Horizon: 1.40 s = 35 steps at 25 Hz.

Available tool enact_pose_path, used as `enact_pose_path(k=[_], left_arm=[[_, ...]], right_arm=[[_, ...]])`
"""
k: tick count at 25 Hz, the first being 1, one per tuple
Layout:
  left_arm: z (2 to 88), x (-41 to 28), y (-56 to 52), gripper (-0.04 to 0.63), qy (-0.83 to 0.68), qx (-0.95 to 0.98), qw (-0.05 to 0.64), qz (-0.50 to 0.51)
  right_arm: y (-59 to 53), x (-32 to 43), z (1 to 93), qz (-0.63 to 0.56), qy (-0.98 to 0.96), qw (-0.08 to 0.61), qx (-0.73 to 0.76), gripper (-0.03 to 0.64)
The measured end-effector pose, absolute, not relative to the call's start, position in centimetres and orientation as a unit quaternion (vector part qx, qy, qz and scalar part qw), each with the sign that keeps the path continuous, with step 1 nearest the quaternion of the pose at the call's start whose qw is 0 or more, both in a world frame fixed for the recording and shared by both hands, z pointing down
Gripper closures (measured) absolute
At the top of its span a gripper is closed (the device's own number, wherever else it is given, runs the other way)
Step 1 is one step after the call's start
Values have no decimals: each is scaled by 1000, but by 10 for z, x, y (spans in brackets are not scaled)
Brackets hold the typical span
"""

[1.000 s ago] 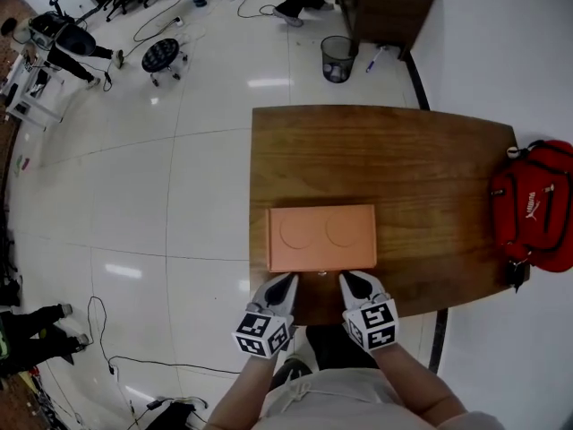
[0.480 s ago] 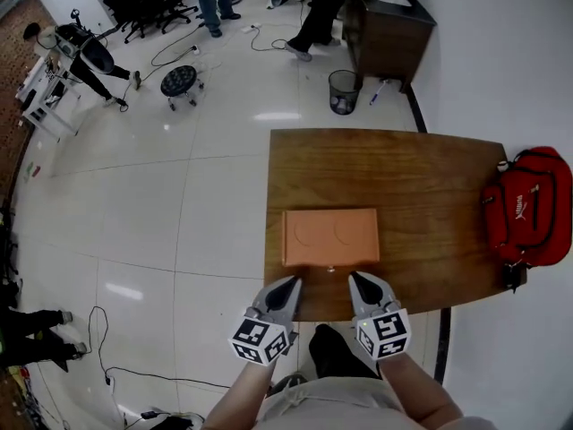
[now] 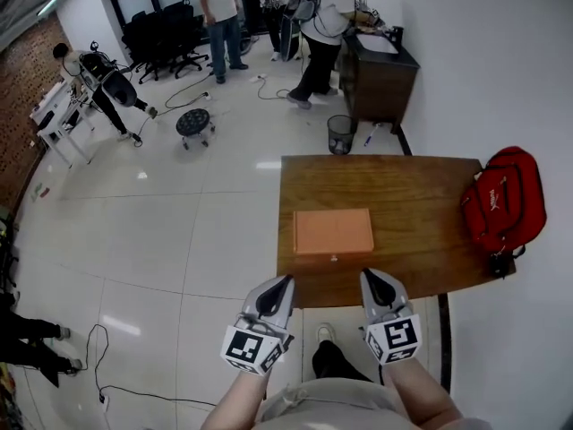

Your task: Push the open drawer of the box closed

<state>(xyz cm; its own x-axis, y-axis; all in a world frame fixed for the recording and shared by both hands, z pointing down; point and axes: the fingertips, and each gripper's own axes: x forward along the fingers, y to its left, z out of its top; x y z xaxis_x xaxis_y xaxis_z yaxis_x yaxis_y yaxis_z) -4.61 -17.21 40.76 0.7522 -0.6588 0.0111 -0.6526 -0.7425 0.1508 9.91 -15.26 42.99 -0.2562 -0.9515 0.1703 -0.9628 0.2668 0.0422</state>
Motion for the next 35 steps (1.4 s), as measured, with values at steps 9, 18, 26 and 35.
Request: enact_pose_path(k=[9, 18, 26, 35], left_arm=[[371, -96, -64, 589, -338, 938, 34, -62], [356, -119, 8, 589, -341, 937, 22, -66], [350, -99, 26, 589, -335, 940, 27, -63], [344, -72, 33, 589, -328, 942, 43, -53]], right_arm=[[-45, 65, 398, -8, -776, 57, 628, 615], [28, 44, 391, -12, -772, 60, 632, 615], [47, 51, 377, -10, -786, 43, 616, 615], [55, 57, 375, -4, -800, 45, 598, 615]])
